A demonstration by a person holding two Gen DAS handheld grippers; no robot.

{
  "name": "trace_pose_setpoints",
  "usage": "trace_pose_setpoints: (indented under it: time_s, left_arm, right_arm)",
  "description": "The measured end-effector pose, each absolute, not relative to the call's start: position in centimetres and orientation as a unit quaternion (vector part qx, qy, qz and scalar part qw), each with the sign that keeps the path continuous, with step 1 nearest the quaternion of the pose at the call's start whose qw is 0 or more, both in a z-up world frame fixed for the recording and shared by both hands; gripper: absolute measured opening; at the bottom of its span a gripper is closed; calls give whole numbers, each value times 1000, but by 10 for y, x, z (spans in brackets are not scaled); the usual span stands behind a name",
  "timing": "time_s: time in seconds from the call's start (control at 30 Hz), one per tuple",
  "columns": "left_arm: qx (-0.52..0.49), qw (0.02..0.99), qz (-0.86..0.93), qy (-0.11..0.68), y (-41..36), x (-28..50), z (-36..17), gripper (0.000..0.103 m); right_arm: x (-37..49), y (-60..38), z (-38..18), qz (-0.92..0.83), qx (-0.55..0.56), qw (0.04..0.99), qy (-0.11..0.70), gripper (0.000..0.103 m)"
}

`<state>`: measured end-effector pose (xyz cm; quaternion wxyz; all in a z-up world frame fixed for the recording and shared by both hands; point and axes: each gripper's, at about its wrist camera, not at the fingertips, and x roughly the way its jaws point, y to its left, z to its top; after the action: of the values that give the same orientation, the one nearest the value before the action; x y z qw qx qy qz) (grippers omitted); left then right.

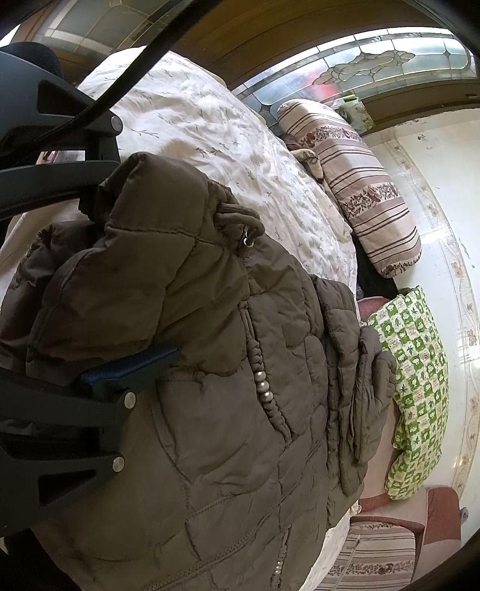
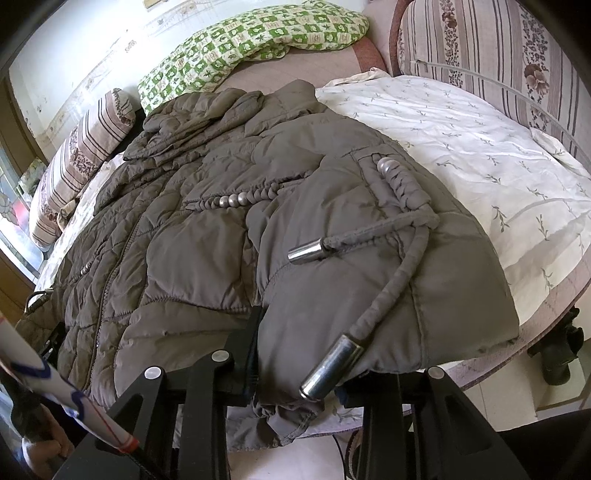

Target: Fold large clothes

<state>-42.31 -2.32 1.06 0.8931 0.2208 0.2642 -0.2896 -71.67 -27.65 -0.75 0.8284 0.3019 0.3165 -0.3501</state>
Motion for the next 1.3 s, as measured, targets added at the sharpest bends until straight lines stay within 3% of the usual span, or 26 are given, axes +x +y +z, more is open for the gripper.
trace_pose_setpoints:
  time_s: [0.53,0.7,1.3]
  left_arm:
    - [212,894,-291,265,-23,-422,13,54]
    - [208,897,-290,260,-22,-423,16,46]
    - [202,897,-291,265,-23,-422,15,43]
  right_arm:
    - [-717,-273,-6,-350,287,834,315,30]
    - [-719,-271,-1,-348,282,840,306,24]
    - [-724,-267,2,-345,276,844,303,23]
